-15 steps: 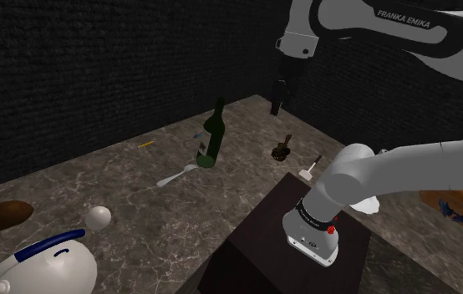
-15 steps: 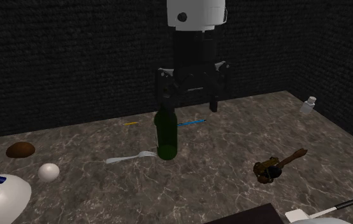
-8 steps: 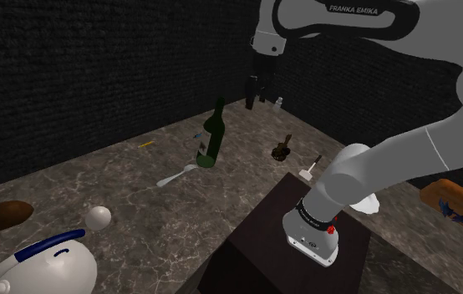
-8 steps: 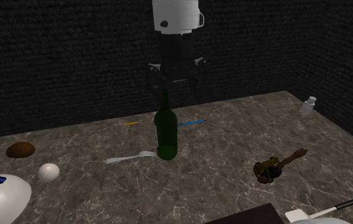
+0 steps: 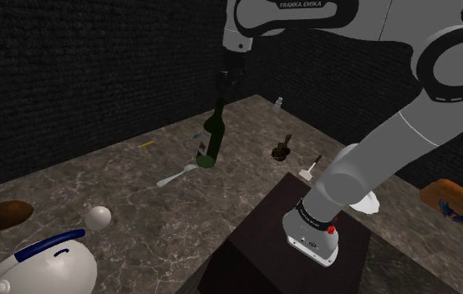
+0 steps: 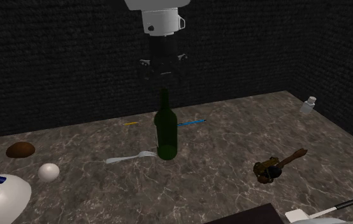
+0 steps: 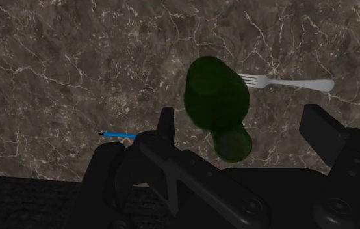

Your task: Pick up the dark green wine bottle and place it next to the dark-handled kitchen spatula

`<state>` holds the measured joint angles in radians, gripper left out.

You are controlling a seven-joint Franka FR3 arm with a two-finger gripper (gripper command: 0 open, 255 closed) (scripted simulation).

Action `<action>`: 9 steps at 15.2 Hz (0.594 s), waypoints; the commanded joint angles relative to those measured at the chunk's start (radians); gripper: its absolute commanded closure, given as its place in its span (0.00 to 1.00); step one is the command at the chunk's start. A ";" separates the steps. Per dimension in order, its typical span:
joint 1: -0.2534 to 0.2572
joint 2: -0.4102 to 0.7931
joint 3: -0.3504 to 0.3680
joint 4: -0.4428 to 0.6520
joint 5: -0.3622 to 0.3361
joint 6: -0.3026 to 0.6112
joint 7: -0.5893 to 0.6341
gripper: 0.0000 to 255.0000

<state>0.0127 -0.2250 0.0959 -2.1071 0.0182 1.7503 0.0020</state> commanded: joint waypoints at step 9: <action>0.001 0.084 0.006 -0.033 -0.009 0.121 0.004 0.00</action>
<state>0.0139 -0.1427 0.1015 -2.1313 0.0090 1.8605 0.0062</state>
